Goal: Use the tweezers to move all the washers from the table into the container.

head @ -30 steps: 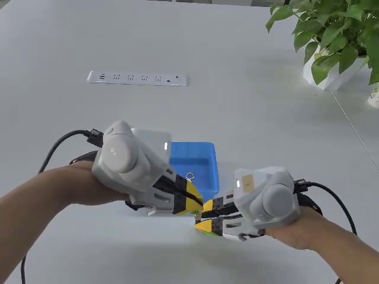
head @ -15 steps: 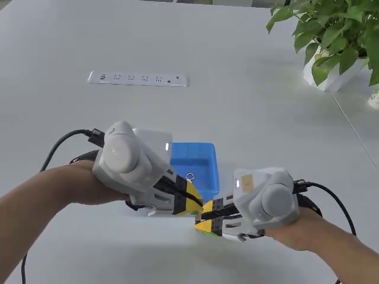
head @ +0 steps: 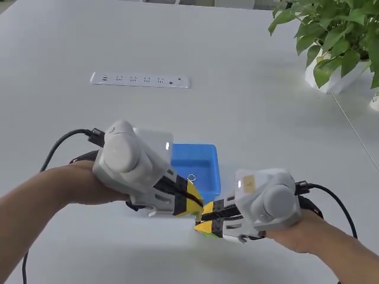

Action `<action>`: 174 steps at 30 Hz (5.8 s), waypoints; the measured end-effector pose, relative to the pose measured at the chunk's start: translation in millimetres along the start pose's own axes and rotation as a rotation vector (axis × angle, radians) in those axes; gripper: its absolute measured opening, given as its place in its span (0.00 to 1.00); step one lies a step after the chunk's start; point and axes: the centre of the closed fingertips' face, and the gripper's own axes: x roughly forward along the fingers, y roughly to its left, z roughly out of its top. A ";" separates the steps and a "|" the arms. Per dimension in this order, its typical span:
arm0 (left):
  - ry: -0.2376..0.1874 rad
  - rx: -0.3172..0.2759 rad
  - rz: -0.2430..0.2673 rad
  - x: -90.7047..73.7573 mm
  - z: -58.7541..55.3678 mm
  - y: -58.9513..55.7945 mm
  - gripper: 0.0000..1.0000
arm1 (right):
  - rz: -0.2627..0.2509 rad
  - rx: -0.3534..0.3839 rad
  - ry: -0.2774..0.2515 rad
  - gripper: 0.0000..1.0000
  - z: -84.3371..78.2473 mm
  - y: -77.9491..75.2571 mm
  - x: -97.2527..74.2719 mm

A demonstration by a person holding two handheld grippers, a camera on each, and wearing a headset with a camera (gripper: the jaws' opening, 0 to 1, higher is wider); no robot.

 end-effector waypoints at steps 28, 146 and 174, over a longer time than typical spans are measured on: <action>-0.098 -0.052 0.109 -43.9 22.0 12.3 0.25 | -0.010 -0.072 -0.023 0.08 53.0 -16.8 -25.9; -0.097 -0.102 0.212 -46.0 -16.6 100.3 0.22 | -0.015 -0.115 -0.030 0.09 29.8 -110.0 34.4; -0.071 -0.031 0.141 -32.7 -15.6 105.7 0.05 | -0.010 -0.133 -0.018 0.14 32.0 -110.3 32.7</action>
